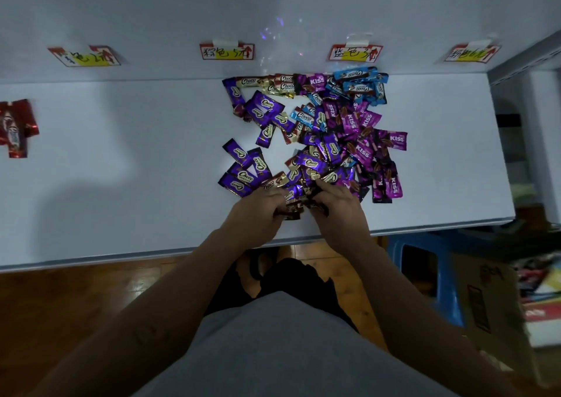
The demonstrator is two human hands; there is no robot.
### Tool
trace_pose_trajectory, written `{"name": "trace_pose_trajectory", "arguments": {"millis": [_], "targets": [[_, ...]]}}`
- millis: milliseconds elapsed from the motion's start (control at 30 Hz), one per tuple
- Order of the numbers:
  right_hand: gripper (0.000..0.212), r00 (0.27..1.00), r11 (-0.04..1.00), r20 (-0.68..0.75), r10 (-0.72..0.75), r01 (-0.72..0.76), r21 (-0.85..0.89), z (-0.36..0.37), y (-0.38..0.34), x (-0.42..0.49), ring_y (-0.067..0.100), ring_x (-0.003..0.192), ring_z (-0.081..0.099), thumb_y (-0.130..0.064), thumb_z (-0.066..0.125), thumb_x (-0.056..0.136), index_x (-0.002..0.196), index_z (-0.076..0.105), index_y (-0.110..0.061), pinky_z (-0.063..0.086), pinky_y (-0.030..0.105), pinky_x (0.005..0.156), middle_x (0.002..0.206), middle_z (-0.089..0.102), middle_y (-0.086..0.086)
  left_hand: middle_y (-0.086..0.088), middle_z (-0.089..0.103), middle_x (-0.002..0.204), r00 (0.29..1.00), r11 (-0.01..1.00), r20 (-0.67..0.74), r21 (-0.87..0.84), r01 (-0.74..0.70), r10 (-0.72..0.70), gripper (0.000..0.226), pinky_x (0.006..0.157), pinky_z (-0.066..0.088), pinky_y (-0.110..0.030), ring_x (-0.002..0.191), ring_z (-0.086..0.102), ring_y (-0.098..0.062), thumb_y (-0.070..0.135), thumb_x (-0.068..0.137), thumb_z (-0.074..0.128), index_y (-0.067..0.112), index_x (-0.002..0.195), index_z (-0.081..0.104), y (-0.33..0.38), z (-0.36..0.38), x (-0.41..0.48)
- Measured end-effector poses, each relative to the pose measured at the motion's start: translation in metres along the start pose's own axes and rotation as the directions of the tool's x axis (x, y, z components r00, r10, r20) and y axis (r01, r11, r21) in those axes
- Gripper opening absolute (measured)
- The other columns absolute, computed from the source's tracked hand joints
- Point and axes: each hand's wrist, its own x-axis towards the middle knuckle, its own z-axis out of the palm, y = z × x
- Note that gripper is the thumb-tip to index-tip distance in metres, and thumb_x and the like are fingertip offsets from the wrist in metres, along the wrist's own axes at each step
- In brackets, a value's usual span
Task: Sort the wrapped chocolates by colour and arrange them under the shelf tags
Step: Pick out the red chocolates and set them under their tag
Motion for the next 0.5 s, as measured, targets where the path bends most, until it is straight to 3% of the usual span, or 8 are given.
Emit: {"name": "trace_pose_trajectory", "arguments": {"millis": [100,167,233,333,400,500], "targets": [[0.015,0.997,0.995,-0.076,0.031,-0.024,0.094,-0.007,-0.002,-0.003,0.027,0.115,0.054,-0.011,0.068,0.086,0.1,0.072,-0.007,0.045,0.033,0.094,0.128,0.062,0.009,0.0,0.058,0.132,0.998,0.998,-0.046,0.051,0.044,-0.042,0.024,0.088,0.05,-0.037,0.116,0.05,-0.024,0.02,0.093,0.053,0.015,0.112,0.066,0.002,-0.002,0.002],[0.015,0.989,0.985,-0.116,0.094,-0.076,0.152,-0.016,-0.003,-0.007,0.022,0.115,0.052,-0.012,0.064,0.09,0.101,0.071,-0.007,0.04,0.026,0.091,0.125,0.063,0.007,-0.004,0.056,0.135,0.99,0.99,-0.074,0.073,0.124,-0.119,0.022,0.091,0.046,-0.039,0.12,0.047,-0.029,0.016,0.094,0.054,0.011,0.112,0.066,0.004,-0.004,-0.001],[0.014,0.979,0.972,-0.132,0.154,-0.126,0.197,-0.024,-0.002,-0.01,0.022,0.104,0.058,-0.014,0.06,0.092,0.102,0.069,-0.009,0.042,0.025,0.082,0.112,0.067,0.006,-0.008,0.061,0.123,0.982,0.992,-0.141,-0.002,0.128,-0.127,0.014,0.087,0.049,-0.04,0.112,0.05,-0.03,0.011,0.091,0.058,0.009,0.103,0.066,0.005,-0.005,-0.004],[0.015,0.968,0.956,-0.093,0.232,-0.21,0.206,-0.028,0.003,-0.009,0.022,0.084,0.061,-0.019,0.055,0.096,0.105,0.064,-0.012,0.045,0.028,0.067,0.094,0.068,0.006,-0.002,0.059,0.092,0.954,0.982,-0.241,-0.091,0.162,-0.18,0.006,0.065,0.049,-0.032,0.088,0.055,-0.02,0.015,0.092,0.057,0.011,0.091,0.061,0.005,-0.011,-0.001],[0.017,0.961,0.952,-0.101,0.259,-0.236,0.196,-0.029,0.007,-0.008,0.024,0.084,0.063,-0.02,0.055,0.095,0.107,0.064,-0.012,0.048,0.031,0.068,0.093,0.069,0.008,-0.003,0.058,0.088,0.922,0.973,-0.313,-0.054,0.223,-0.229,0.009,0.062,0.045,-0.03,0.085,0.054,-0.019,0.016,0.092,0.055,0.009,0.091,0.06,0.008,-0.018,0.006],[0.018,0.963,0.969,-0.145,0.228,-0.209,0.135,-0.031,0.007,-0.003,0.028,0.097,0.06,-0.016,0.06,0.092,0.106,0.069,-0.012,0.044,0.028,0.073,0.105,0.068,0.008,-0.008,0.062,0.093,0.953,0.983,-0.277,0.091,0.157,-0.126,0.008,0.068,0.049,-0.041,0.091,0.055,-0.025,0.015,0.089,0.059,0.006,0.089,0.061,0.015,-0.022,0.016]]}}
